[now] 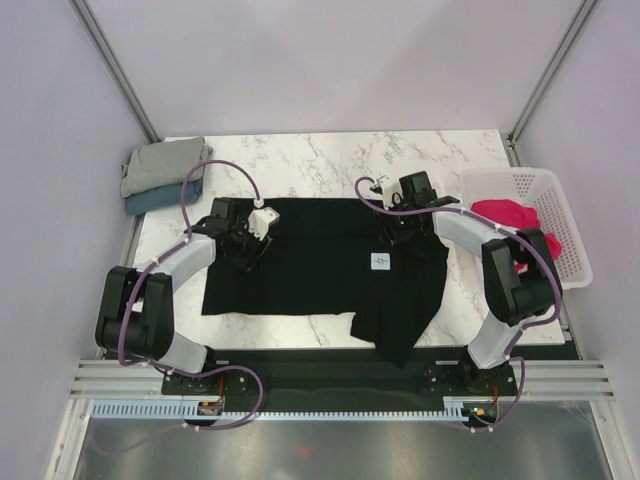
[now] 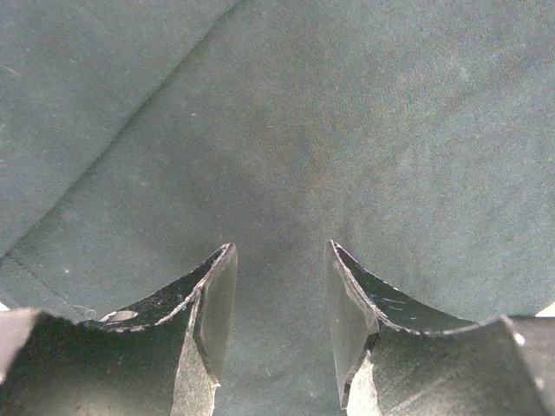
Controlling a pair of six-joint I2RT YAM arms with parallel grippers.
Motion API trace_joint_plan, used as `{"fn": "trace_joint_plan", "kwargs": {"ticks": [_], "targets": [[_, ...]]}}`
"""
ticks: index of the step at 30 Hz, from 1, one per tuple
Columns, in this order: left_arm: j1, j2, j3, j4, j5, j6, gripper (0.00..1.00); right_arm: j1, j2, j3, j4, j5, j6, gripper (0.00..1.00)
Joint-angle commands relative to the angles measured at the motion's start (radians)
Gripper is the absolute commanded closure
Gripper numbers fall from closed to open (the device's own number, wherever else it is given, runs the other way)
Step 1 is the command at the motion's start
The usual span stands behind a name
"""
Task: Fold and stack the t-shirts
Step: Fold the tshirt
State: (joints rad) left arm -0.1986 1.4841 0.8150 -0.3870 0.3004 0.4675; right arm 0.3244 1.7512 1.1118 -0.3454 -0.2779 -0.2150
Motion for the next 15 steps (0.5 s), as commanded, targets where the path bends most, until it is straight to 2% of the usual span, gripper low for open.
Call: {"fn": "trace_joint_plan", "kwargs": {"ticks": [1, 6, 15], "targets": [[-0.007, 0.013, -0.002, 0.034, 0.037, -0.035, 0.48, 0.010, -0.107, -0.038, -0.001, -0.007, -0.008, 0.58], [-0.015, 0.015, 0.001, 0.043, 0.040, -0.047, 0.48, 0.013, -0.127, -0.076, -0.018, -0.069, 0.006, 0.57], [-0.024, 0.001, -0.017, 0.043, 0.025, -0.049, 0.48, 0.013, -0.032, -0.063, -0.049, -0.104, 0.014, 0.58]]}}
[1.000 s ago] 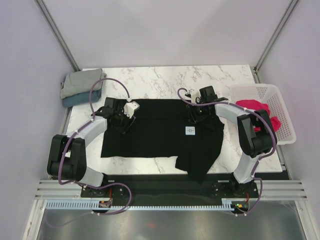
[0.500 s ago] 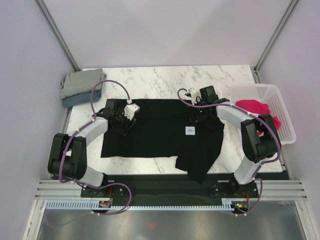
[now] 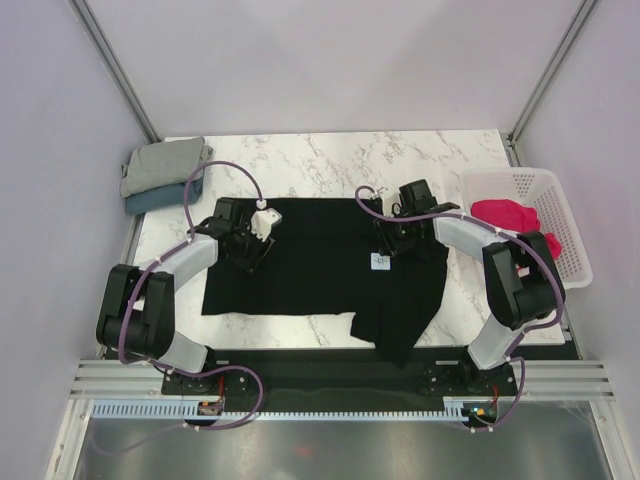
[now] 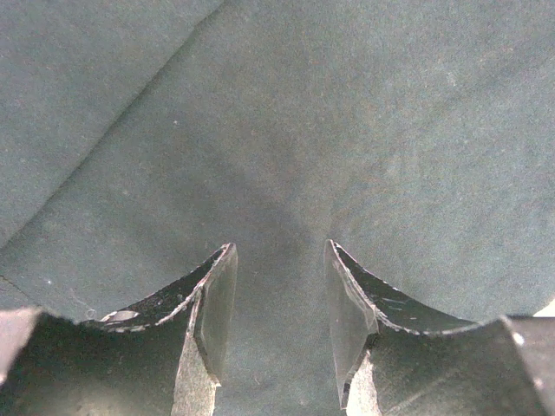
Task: Fold and stack the t-shirts
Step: Fold the tshirt
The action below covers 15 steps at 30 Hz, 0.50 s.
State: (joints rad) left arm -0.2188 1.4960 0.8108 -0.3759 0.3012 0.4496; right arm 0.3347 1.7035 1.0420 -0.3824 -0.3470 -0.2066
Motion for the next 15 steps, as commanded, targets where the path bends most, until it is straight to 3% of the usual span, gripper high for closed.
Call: {"fn": "trace_joint_plan", "kwargs": {"ticks": [1, 15], "targets": [[-0.004, -0.014, -0.016, 0.032, 0.021, -0.028, 0.48, 0.001, 0.024, 0.009, -0.012, -0.026, 0.006, 0.58], [-0.004, 0.013, -0.019, 0.052, 0.032, -0.042, 0.48, -0.002, 0.059, 0.018, -0.012, 0.129, -0.005, 0.58]]}}
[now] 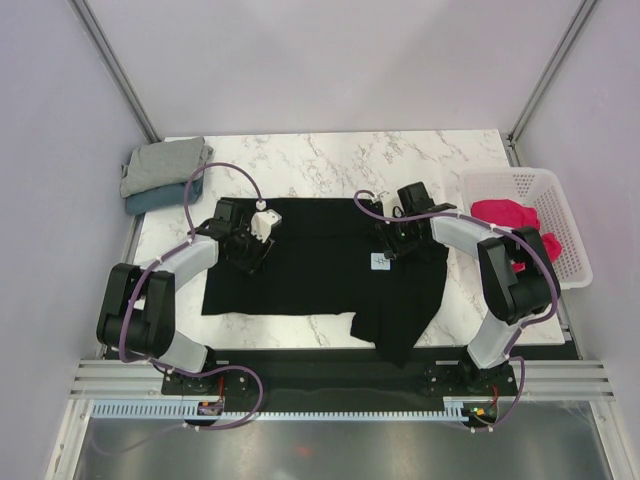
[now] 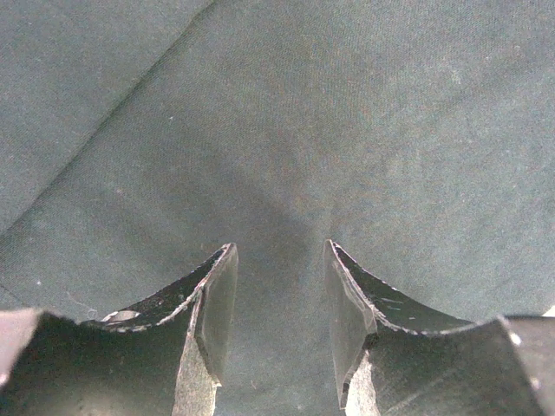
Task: Fold and stack the t-shirts
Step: Fold the tshirt
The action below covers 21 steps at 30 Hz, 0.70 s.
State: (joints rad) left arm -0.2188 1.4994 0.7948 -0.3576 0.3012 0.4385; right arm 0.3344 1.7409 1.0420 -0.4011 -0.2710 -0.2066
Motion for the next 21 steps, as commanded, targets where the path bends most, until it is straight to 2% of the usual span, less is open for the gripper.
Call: {"fn": "trace_joint_plan", "kwargs": {"ticks": [1, 21], "targets": [[-0.004, 0.007, -0.006, 0.034, 0.030, -0.030, 0.48, -0.003, 0.034, 0.021, 0.008, 0.061, -0.002, 0.59], [-0.004, 0.016, -0.039, 0.052, 0.016, -0.026, 0.49, -0.020, 0.048, 0.113, 0.047, 0.185, -0.013, 0.59]]}}
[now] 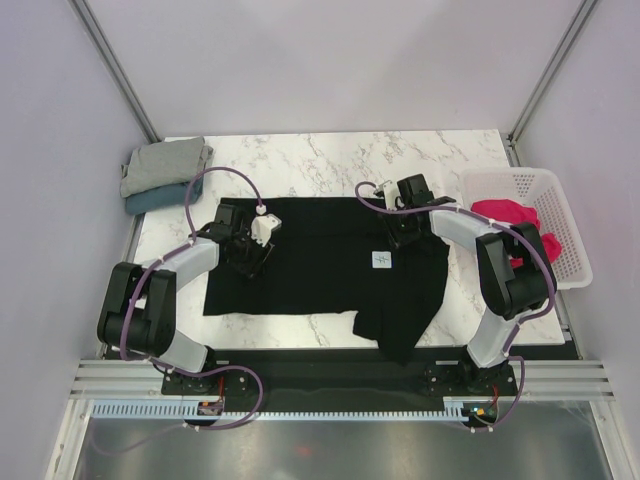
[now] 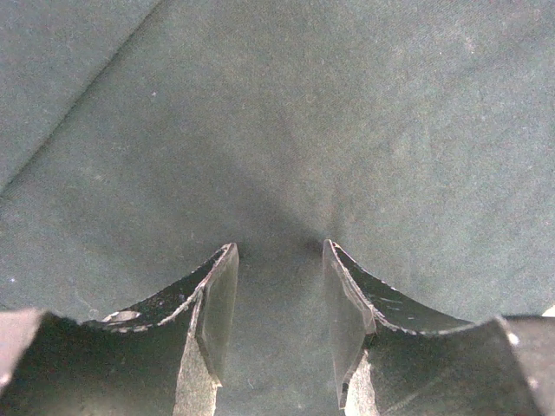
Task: Fold and stack the t-shirts
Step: Fold the tshirt
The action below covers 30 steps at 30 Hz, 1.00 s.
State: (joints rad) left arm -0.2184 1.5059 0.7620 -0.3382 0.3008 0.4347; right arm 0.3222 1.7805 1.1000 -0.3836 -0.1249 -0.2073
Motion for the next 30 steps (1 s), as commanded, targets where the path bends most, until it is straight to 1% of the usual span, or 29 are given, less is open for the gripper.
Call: {"fn": "trace_joint_plan", "kwargs": {"ticks": [1, 8, 13, 22, 24, 27, 30], "targets": [[-0.004, 0.010, -0.009, 0.034, 0.017, -0.024, 0.49, -0.006, 0.013, 0.060, 0.031, 0.042, -0.014, 0.59], [-0.004, 0.017, -0.012, 0.036, 0.014, -0.025, 0.49, -0.008, 0.025, 0.098, 0.048, 0.045, -0.015, 0.59], [-0.004, 0.017, -0.012, 0.036, 0.014, -0.027, 0.49, -0.008, 0.008, 0.078, 0.046, 0.011, -0.011, 0.59], [-0.004, 0.025, -0.007, 0.036, 0.015, -0.028, 0.49, -0.008, -0.069, 0.026, 0.055, -0.071, -0.020, 0.59], [-0.004, 0.024, -0.006, 0.038, 0.014, -0.030, 0.49, -0.008, -0.079, 0.014, 0.052, -0.114, -0.020, 0.59], [-0.004, 0.022, -0.007, 0.036, 0.014, -0.031, 0.49, -0.008, -0.081, 0.008, 0.042, -0.163, -0.020, 0.59], [-0.004, 0.022, -0.007, 0.038, 0.012, -0.030, 0.49, -0.005, -0.067, 0.009, 0.032, -0.179, -0.024, 0.59]]}}
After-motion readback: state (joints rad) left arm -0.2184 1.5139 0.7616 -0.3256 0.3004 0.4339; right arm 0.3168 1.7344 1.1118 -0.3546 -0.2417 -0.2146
